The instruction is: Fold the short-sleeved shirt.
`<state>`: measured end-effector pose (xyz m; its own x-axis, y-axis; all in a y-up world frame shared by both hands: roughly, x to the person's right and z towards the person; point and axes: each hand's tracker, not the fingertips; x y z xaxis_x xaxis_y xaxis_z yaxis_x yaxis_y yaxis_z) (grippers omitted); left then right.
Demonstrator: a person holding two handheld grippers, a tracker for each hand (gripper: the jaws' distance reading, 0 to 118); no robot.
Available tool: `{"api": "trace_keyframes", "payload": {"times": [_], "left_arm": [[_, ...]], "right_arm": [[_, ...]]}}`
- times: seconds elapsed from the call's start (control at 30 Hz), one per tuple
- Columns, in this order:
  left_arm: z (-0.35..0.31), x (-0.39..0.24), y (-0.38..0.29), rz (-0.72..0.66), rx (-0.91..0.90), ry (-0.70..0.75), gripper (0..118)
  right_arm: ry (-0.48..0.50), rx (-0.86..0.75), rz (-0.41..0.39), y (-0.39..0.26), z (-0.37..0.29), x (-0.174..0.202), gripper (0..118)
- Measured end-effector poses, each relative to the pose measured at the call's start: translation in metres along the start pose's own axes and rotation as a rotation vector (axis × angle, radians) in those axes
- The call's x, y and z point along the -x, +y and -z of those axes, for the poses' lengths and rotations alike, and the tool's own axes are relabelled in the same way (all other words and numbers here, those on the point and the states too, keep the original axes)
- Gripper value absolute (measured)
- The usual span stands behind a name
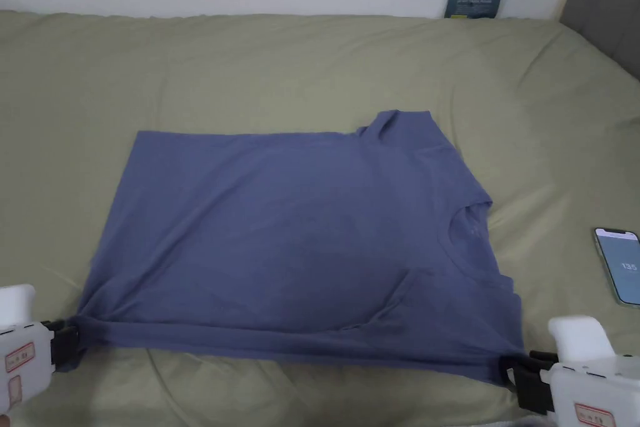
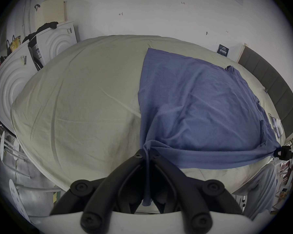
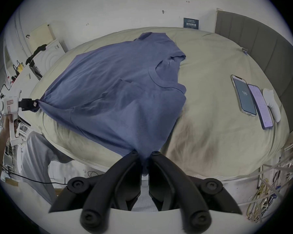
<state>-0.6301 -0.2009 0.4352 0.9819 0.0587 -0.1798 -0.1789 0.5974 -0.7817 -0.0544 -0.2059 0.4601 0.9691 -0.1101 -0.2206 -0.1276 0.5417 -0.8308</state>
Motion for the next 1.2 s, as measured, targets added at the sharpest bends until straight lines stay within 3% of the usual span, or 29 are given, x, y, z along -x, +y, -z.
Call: {"api": "trace_keyframes", "payload": {"times": [0.27, 0.53, 0.77, 0.83, 1.1, 1.13, 1.17, 1.2], "left_arm": [[-0.014, 0.001, 0.021, 0.005, -0.029, -0.027, 0], [-0.009, -0.004, 0.08, 0.019, -0.067, -0.044, 0], [0.035, -0.016, 0.142, 0.011, -0.055, -0.051, 0], [0.051, -0.02, 0.156, 0.016, -0.043, -0.044, 0], [0.117, -0.032, 0.182, 0.011, 0.034, -0.019, 0], [0.123, -0.033, 0.182, 0.004, 0.044, -0.022, 4], [0.129, -0.033, 0.182, -0.007, 0.058, -0.033, 26], [0.133, -0.032, 0.181, -0.026, 0.075, -0.051, 26]], "right_arm": [[-0.003, -0.092, -0.02, 0.034, -0.025, 0.0, 9], [-0.022, -0.155, -0.078, 0.116, -0.023, 0.006, 9], [-0.05, -0.141, -0.091, 0.194, 0.022, 0.002, 9], [-0.053, -0.119, -0.082, 0.213, 0.049, -0.016, 9], [-0.068, 0.002, -0.049, 0.249, 0.132, -0.041, 10], [-0.068, 0.008, -0.043, 0.249, 0.138, -0.043, 12], [-0.066, 0.032, -0.026, 0.25, 0.143, -0.045, 25], [-0.059, 0.045, 0.005, 0.248, 0.148, -0.047, 25]]}}
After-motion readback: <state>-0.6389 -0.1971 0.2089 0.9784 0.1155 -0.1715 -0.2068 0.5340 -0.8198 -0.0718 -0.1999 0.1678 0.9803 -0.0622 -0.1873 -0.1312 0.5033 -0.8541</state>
